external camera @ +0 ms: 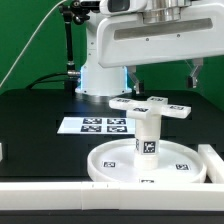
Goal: Assemble round table
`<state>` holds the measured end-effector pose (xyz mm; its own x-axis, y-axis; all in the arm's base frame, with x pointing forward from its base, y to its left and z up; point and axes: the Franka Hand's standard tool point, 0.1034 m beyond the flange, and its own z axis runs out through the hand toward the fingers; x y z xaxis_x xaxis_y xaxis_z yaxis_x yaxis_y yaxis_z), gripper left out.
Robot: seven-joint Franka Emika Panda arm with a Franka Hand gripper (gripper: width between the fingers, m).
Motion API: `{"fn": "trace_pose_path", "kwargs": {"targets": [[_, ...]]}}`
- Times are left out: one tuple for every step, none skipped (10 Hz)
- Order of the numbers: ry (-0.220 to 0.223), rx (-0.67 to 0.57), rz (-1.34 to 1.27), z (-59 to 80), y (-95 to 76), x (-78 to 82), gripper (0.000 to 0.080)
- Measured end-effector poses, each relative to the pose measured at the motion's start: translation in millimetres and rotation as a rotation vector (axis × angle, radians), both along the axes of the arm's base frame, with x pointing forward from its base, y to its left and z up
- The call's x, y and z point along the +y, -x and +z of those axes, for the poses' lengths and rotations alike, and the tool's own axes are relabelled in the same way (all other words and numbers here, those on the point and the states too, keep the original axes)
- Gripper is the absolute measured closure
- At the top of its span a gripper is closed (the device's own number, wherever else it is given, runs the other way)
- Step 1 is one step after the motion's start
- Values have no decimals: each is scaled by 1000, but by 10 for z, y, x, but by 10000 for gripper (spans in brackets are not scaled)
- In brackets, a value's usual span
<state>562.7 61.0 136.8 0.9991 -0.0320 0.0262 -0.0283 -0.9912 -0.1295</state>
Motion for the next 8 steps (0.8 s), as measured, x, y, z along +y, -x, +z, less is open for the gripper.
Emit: {"fn": "trace_pose_path", "kwargs": {"targets": [[12,-16,143,-8,6,-33,151],[21,-35,318,-17,12,-89,151],[45,-55,516,-5,-4,-137,151],[70,-69,679,4,-18,-161,151],[93,-78,791,7,-28,-168,151],[93,-76,789,2,-25,-183,151],[99,-81,870,1,-25,-204,151],[101,-87,935,-2,-25,-214,151]]}}
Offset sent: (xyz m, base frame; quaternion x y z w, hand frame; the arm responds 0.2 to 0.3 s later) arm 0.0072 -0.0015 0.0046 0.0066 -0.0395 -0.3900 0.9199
